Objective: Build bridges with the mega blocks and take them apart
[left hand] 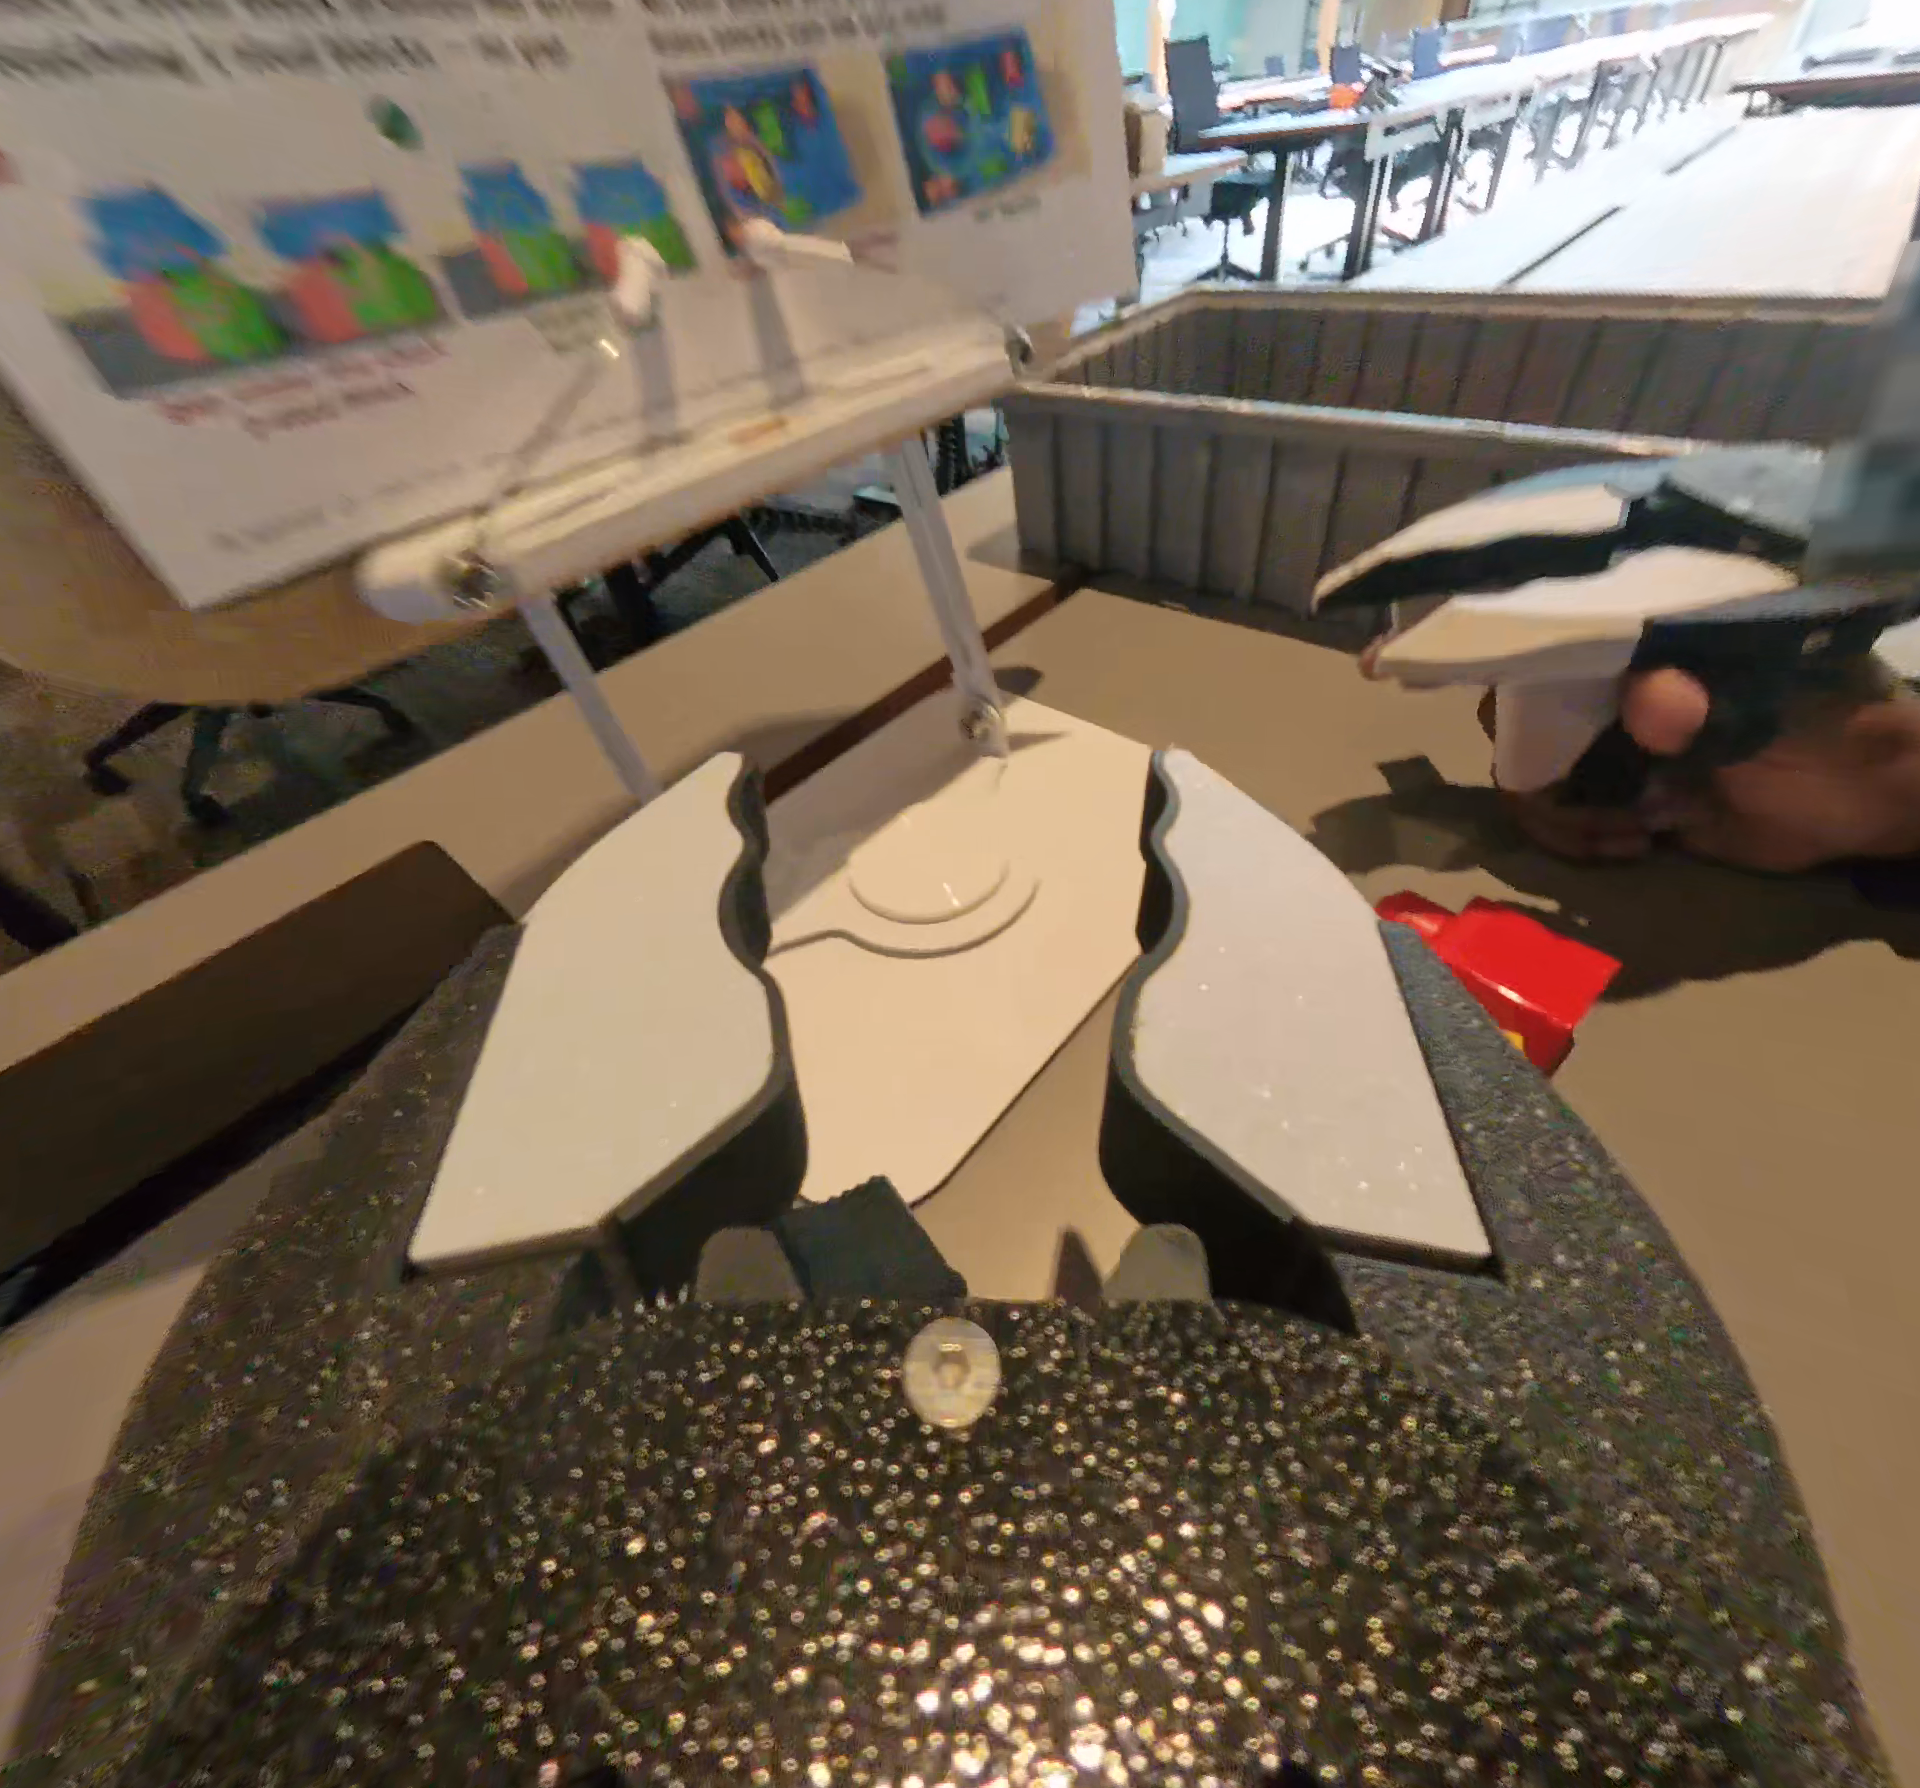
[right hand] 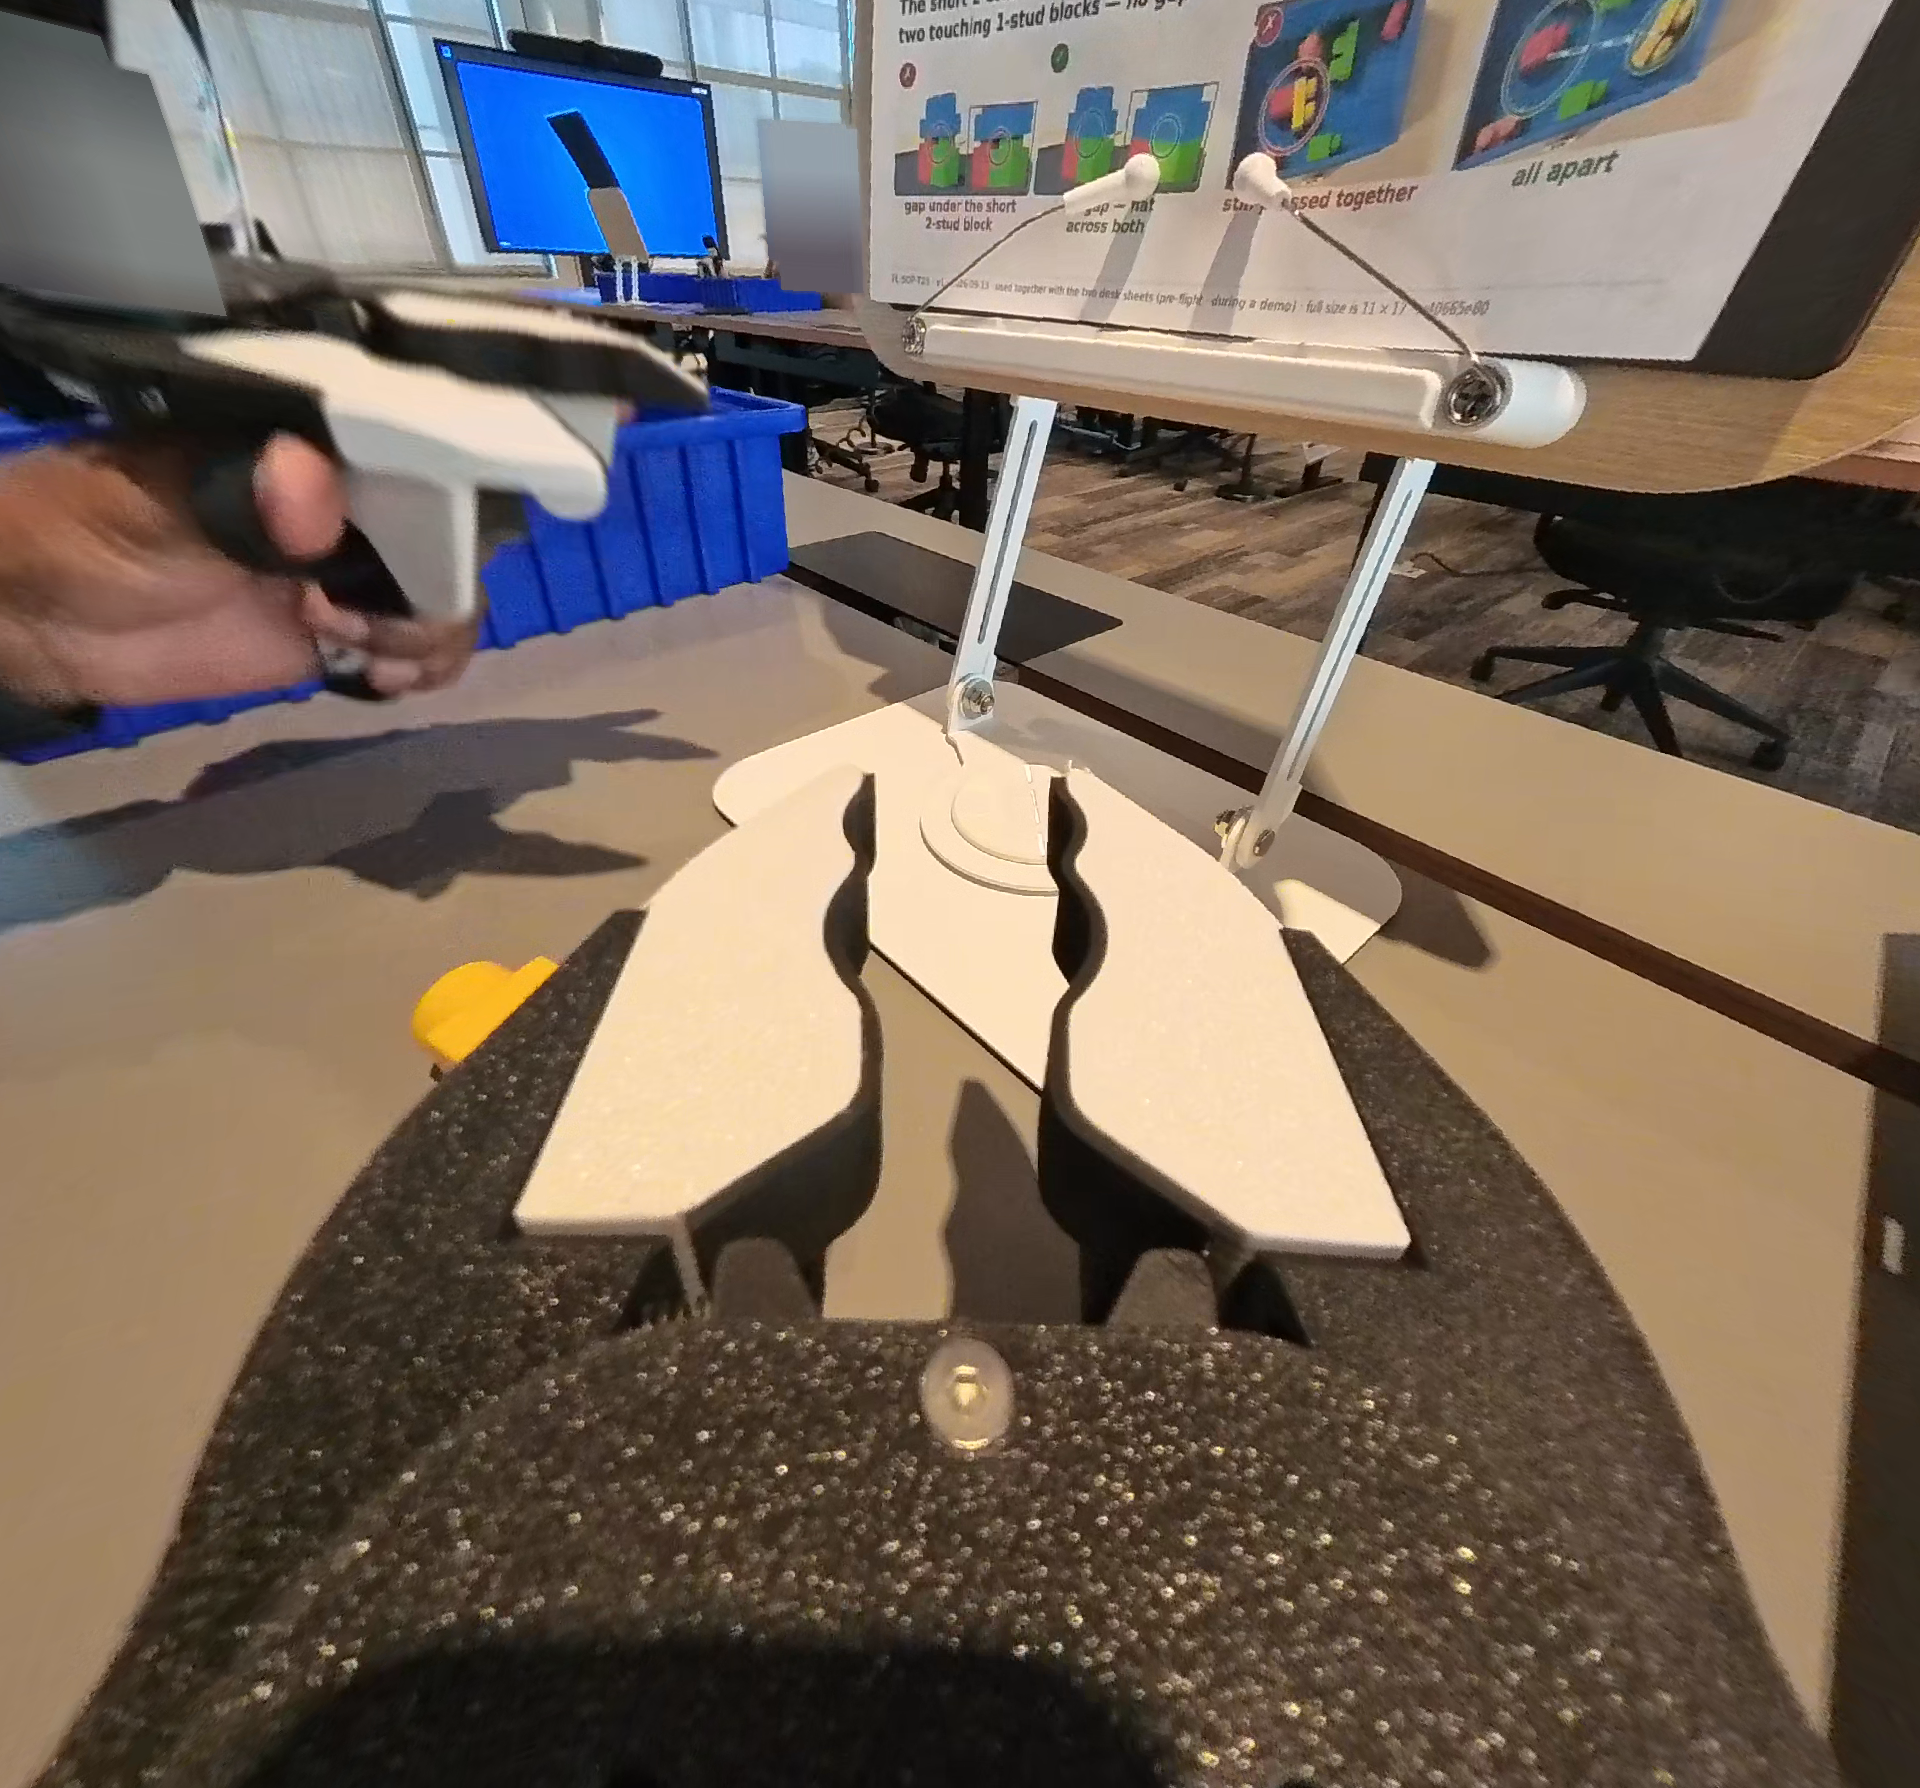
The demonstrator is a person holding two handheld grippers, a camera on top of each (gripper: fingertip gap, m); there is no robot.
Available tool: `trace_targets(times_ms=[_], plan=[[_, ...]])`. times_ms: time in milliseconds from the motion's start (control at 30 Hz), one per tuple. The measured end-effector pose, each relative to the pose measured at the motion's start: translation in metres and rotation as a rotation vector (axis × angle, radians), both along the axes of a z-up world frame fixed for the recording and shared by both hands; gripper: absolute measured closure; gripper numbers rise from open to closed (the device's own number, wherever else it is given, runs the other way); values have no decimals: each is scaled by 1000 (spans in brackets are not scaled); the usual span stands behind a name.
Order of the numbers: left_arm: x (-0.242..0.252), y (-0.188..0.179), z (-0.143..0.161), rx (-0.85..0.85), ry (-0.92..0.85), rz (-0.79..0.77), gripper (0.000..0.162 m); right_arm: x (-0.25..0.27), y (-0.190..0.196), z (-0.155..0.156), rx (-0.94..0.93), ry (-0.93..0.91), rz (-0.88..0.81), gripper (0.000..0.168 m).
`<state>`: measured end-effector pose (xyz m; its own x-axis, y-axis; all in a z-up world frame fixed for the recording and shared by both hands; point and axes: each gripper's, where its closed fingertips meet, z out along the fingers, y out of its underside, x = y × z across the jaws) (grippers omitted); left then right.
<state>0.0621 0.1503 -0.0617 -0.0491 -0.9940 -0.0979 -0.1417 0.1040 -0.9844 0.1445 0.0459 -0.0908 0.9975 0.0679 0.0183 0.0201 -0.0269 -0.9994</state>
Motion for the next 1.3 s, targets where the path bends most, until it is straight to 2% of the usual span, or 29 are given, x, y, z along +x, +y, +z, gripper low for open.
trace_targets(times_ms=[167,300,367,533,700,800,1033,1133,1200,1300], plan=[[-44,19,58,34,-55,76,94,-1,0,0,-1,-4,1,137],[-90,46,107,-32,-256,157,98,-1,0,-1,-5,-9,4,137],[-108,61,116,-86,-307,184,100,-2,0,-1,-6,-11,5,137],[-166,117,119,-67,-247,375,98,-2,0,-1,-6,-14,7,137],[-241,168,146,-174,-366,517,100,-3,0,-1,-8,-14,11,137],[-248,179,138,-194,-297,516,99,-3,0,-1,-10,-14,13,137],[-221,198,96,-215,-75,522,103,-3,0,-1,-9,-21,9,137],[-203,212,73,-239,53,517,105,-4,0,-1,-11,-25,8,137],[-194,227,53,-282,154,536,112,-4,0,-1,-11,-27,8,137],[-187,259,7,-360,392,591,117,-4,0,-2,-12,-28,11,137]])
